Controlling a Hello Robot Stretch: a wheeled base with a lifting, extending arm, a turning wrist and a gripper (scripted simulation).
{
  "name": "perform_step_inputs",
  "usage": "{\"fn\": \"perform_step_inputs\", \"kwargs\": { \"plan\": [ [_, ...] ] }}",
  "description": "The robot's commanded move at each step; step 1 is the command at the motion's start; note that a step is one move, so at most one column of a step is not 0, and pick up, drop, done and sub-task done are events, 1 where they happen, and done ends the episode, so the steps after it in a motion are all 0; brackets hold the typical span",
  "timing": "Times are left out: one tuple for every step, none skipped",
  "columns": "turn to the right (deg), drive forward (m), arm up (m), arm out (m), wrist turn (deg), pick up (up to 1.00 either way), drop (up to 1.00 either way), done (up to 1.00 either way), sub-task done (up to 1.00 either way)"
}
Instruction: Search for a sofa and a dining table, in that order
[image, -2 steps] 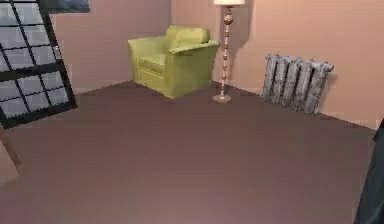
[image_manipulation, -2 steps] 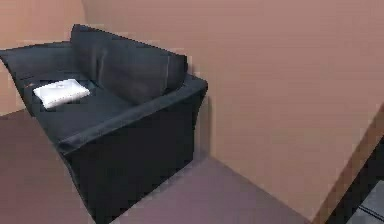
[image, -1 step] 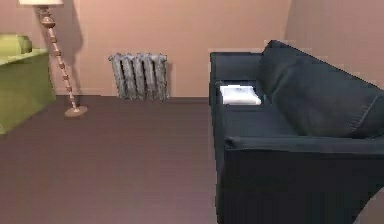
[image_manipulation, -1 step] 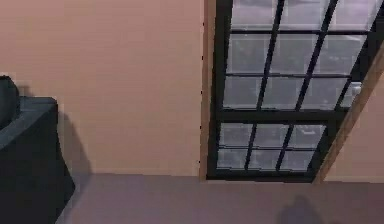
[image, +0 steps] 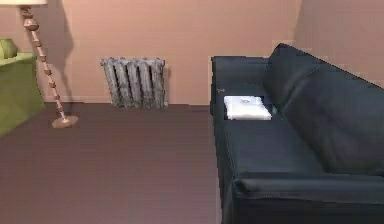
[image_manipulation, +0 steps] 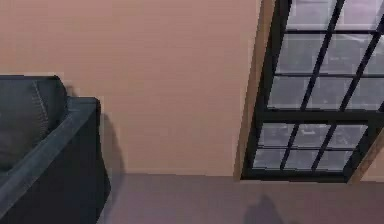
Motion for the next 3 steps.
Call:
{"fn": "perform_step_inputs", "kwargs": {
  "plan": [
    [21.0,0.00,0.00,0.00,0.0,0.00,0.00,0.00,0.00],
    [0.0,0.00,0.00,0.00,0.0,0.00,0.00,0.00,1.00],
    [-45.0,0.00,0.00,0.00,0.0,0.00,0.00,0.00,0.00]
  ]
}}
